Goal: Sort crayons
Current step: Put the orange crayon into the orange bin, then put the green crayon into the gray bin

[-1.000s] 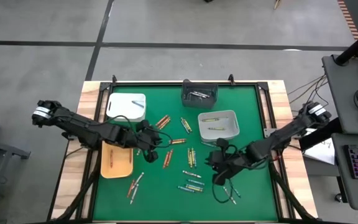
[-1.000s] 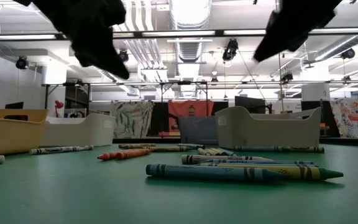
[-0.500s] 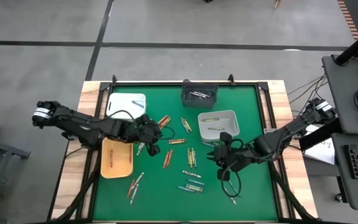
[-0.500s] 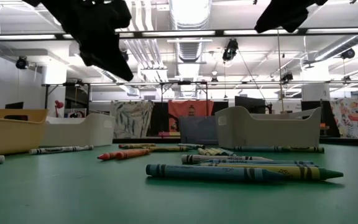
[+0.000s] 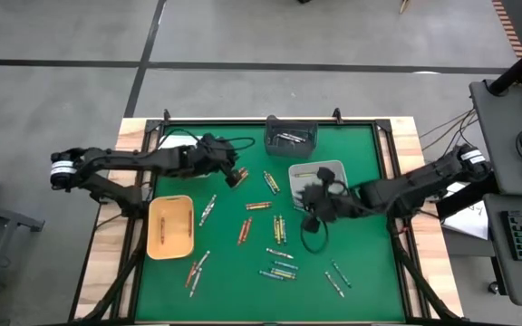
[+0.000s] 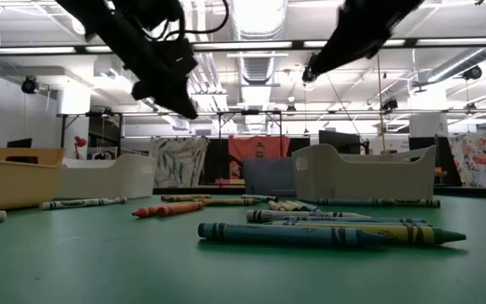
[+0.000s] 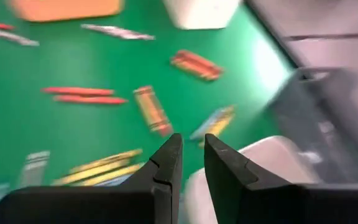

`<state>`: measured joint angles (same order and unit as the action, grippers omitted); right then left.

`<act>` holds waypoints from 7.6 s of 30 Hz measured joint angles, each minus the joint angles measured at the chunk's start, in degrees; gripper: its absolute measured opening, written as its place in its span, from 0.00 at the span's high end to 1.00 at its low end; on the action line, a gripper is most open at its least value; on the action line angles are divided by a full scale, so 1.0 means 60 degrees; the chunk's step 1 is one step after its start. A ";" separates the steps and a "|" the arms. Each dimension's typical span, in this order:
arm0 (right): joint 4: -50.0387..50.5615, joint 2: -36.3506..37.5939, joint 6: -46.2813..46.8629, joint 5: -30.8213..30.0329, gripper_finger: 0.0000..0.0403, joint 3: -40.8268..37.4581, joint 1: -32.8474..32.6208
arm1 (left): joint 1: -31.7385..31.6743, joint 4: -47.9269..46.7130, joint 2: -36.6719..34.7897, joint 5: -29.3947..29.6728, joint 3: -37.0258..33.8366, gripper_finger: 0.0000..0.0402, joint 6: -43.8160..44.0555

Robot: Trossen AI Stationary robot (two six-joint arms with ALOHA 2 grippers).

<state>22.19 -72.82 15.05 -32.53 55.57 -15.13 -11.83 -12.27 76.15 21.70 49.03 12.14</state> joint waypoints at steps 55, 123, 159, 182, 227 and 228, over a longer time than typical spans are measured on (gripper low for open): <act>-0.0906 0.0098 -0.1703 0.2425 0.85 -0.0682 0.3056 | -0.0867 -0.4193 0.4129 -0.1214 0.3182 0.91 0.1084; -0.1970 0.0098 -0.1774 0.2428 0.85 -0.0711 0.3398 | -0.0724 -0.4963 0.4909 0.0556 0.5839 1.00 -0.1140; -0.1955 0.0086 -0.0666 0.3258 0.85 -0.0711 0.3063 | 0.6891 -1.2620 0.1641 -0.1149 0.3813 1.00 0.9037; -0.1959 0.0080 -0.0835 0.3268 0.85 -0.0711 0.3026 | 0.6877 -0.9858 0.1619 -0.0862 -0.0009 1.00 0.5021; -0.1525 0.0080 0.0910 0.4773 0.85 0.0041 0.2939 | 0.6659 -0.9615 0.0605 0.1950 0.1601 0.83 0.4088; -0.1214 0.0080 0.1013 0.4782 0.85 0.0194 0.2939 | 0.6596 -0.9316 0.0408 0.2208 0.1687 0.84 0.3771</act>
<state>14.91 -72.34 21.13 -3.84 56.74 2.50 27.74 -68.17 78.60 34.95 59.15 34.76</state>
